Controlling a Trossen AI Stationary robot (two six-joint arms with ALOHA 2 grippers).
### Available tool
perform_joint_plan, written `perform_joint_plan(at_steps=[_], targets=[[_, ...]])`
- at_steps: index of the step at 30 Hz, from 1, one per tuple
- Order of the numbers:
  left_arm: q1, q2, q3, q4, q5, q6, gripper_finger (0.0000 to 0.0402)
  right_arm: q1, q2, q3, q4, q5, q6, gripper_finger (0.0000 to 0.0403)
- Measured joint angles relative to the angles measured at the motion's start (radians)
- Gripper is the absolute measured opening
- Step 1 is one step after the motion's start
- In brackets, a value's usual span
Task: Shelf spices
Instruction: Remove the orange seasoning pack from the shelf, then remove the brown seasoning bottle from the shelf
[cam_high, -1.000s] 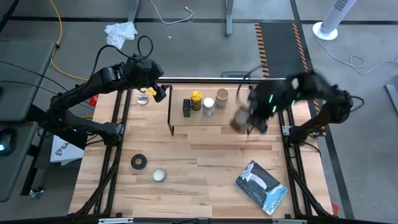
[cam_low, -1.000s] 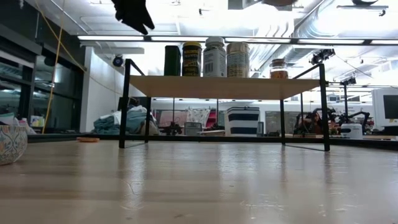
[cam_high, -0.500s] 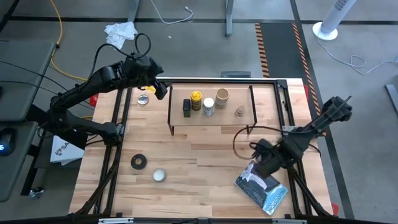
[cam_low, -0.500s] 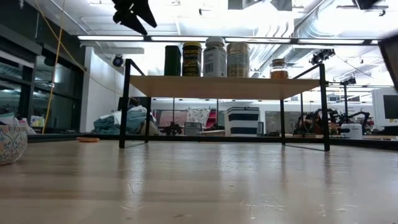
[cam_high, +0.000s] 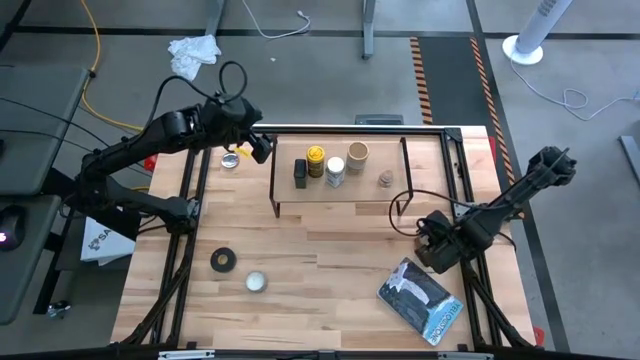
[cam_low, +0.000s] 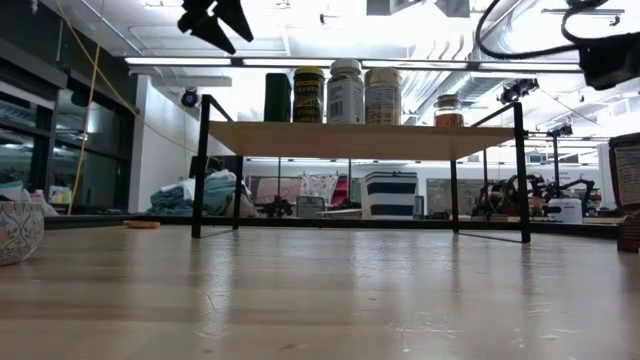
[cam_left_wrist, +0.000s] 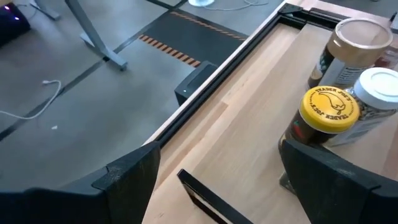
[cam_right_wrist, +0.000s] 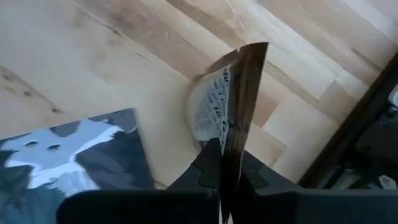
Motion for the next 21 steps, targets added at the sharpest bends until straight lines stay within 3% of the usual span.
perform_joint_plan(at_steps=[4, 14, 21], targets=[[-0.006, 0.000, 0.000, -0.006, -0.030, 0.000, 0.0330, 0.000, 0.000, 0.009, -0.012, 0.033, -0.064, 0.0025], [-0.006, 0.000, 0.000, -0.023, -0.051, 0.014, 0.0330, 0.000, 0.001, 0.078, -0.044, 0.043, -0.089, 0.0126], [-0.006, 0.000, 0.000, -0.023, -0.051, 0.058, 0.0330, 0.000, 0.001, 0.164, -0.088, 0.043, -0.124, 0.0159]])
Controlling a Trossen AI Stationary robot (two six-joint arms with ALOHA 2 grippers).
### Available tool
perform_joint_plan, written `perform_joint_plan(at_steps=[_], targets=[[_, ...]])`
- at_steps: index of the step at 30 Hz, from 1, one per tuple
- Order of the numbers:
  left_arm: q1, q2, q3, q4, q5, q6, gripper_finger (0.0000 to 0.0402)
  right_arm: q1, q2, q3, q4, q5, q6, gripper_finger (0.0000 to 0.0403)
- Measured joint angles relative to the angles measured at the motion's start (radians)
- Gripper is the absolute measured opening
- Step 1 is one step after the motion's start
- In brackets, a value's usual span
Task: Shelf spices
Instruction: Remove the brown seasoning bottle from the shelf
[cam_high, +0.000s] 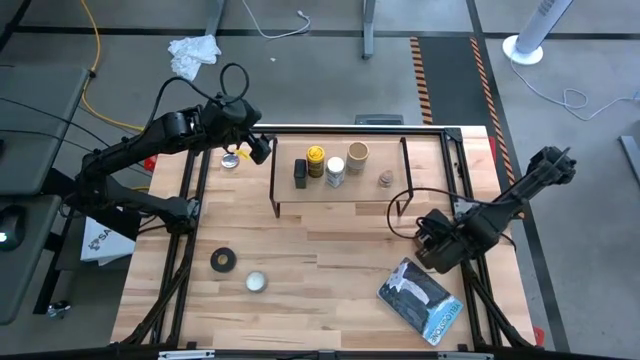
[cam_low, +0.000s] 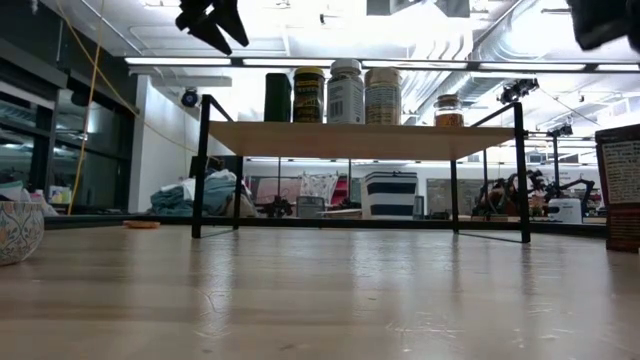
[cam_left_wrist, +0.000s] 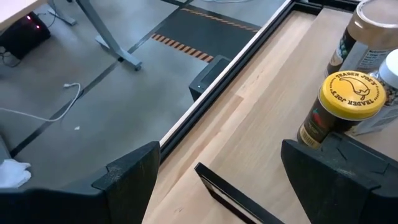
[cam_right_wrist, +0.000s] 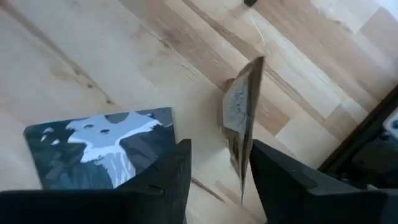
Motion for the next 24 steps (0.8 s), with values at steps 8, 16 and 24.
perform_joint_plan(at_steps=[8, 16, 24], targets=[[0.000, 0.000, 0.000, 0.000, 0.000, 0.040, 0.0330, 0.000, 0.000, 0.167, -0.253, 0.007, -0.036, 0.0170], [0.000, 0.000, 0.000, 0.000, -0.003, 0.038, 0.0330, -0.085, 0.002, 0.328, -0.168, 0.290, -0.039, 0.0177], [0.003, 0.000, 0.000, 0.000, -0.005, 0.051, 0.0330, -0.420, 0.023, 0.341, 0.230, 0.193, -0.633, 0.0238]])
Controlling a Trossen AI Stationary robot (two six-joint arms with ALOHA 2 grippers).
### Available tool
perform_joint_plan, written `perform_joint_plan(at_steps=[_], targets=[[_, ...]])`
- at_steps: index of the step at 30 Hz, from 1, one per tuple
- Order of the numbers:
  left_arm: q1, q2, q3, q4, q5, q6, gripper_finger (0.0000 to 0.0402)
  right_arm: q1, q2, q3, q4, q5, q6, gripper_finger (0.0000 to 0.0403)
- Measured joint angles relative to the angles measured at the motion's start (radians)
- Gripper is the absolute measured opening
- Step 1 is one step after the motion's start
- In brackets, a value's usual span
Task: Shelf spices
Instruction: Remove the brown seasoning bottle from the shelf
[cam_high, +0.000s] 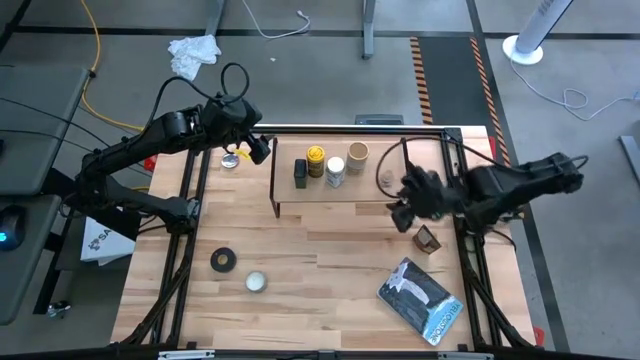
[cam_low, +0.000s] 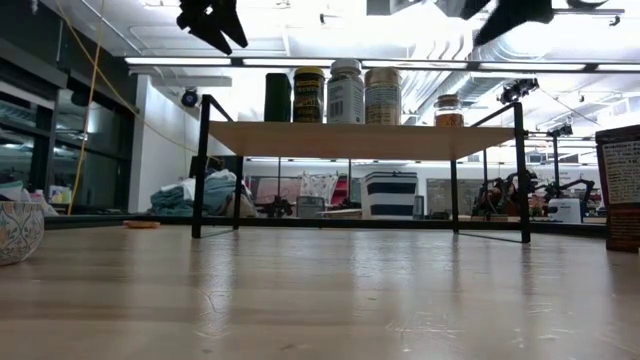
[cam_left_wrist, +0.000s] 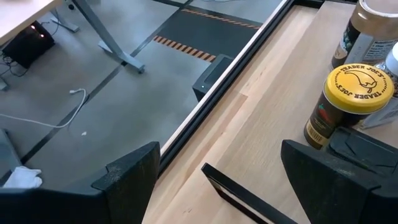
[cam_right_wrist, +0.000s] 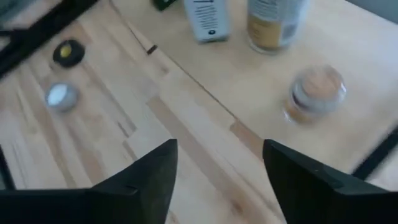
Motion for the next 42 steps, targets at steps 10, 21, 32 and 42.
perform_joint_plan(at_steps=[10, 21, 32, 42], targets=[[0.000, -0.001, 0.000, -0.002, 0.017, 0.006, 0.0330, -0.322, 0.063, 0.000, 0.025, -0.164, -0.365, 0.0262], [0.000, -0.001, 0.000, -0.002, 0.030, 0.031, 0.0330, -0.376, 0.200, 0.001, 0.023, -0.145, -0.513, 0.0262], [-0.002, -0.002, 0.000, 0.000, 0.034, -0.005, 0.0330, -0.377, 0.275, -0.002, -0.003, -0.177, -0.498, 0.0260], [-0.002, -0.002, 0.000, 0.000, 0.034, -0.003, 0.0330, -0.369, 0.267, 0.069, -0.021, -0.172, -0.480, 0.0170]])
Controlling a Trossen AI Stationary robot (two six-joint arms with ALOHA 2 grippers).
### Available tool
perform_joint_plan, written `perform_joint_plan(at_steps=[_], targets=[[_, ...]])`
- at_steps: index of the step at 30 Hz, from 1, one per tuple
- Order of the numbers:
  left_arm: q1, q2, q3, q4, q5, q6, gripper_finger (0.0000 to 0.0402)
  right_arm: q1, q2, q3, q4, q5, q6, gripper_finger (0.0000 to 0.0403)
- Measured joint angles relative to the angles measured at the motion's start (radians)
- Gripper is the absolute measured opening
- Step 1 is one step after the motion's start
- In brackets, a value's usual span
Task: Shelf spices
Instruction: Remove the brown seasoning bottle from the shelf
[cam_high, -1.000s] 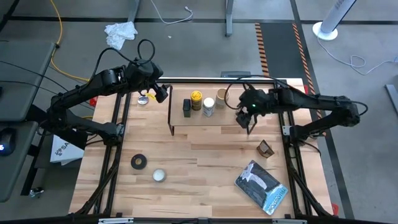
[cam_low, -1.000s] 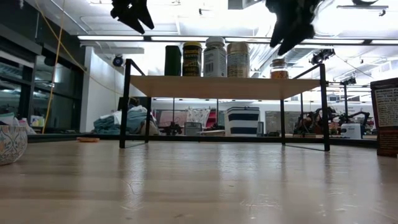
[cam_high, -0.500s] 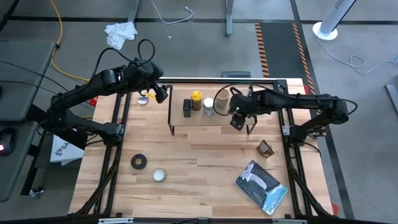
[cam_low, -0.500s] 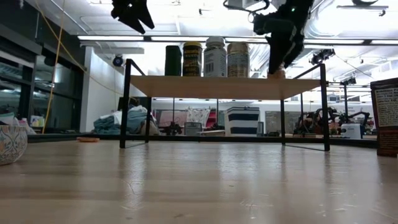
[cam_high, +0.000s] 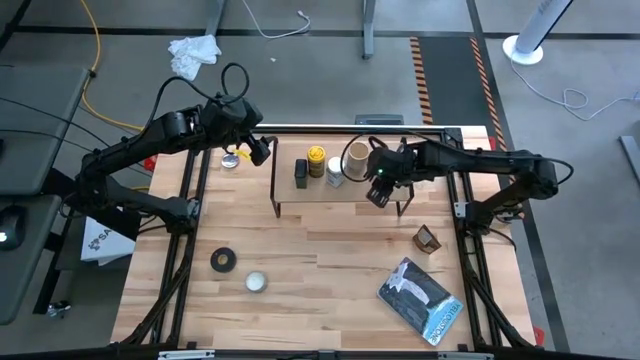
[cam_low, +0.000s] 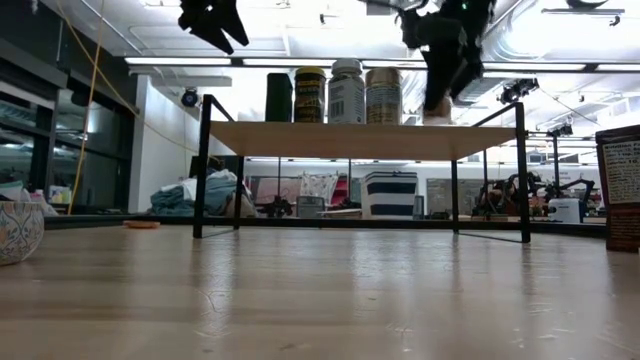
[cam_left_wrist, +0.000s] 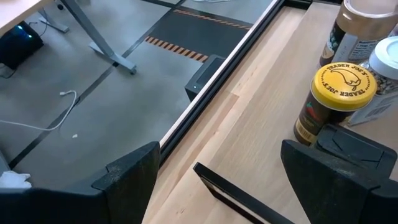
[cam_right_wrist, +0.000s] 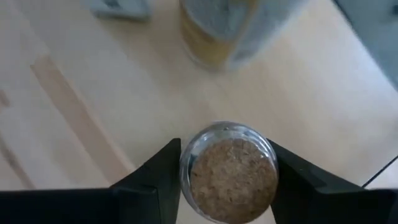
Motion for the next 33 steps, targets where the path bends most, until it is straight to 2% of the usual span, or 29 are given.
perform_joint_plan(at_steps=[6, 10, 13, 18, 23, 28, 33], targets=[[0.000, 0.000, 0.000, 0.000, 0.000, 0.014, 0.0330, 0.090, -0.005, 0.160, -0.052, -0.016, -0.021, 0.0170], [0.000, 0.000, 0.000, 0.000, 0.000, 0.045, 0.0330, 0.222, -0.010, 0.259, -0.076, -0.018, 0.009, 0.0170], [0.000, 0.000, 0.000, -0.001, 0.002, 0.044, 0.0330, 0.346, -0.010, 0.263, -0.089, -0.008, 0.086, 0.0170], [0.000, 0.000, 0.000, -0.001, 0.021, 0.044, 0.0330, 0.548, -0.009, 0.110, -0.089, 0.048, 0.369, 0.0170], [0.000, 0.000, 0.000, -0.001, 0.019, 0.046, 0.0330, 0.680, -0.007, -0.087, 0.035, 0.057, 0.614, 0.0170], [0.000, 0.000, 0.000, 0.000, 0.019, 0.047, 0.0330, 0.705, -0.007, -0.264, 0.139, 0.064, 0.758, 0.0170], [0.000, 0.000, 0.000, 0.000, 0.004, 0.047, 0.0330, 0.662, -0.007, -0.380, 0.154, 0.126, 0.918, 0.0170]])
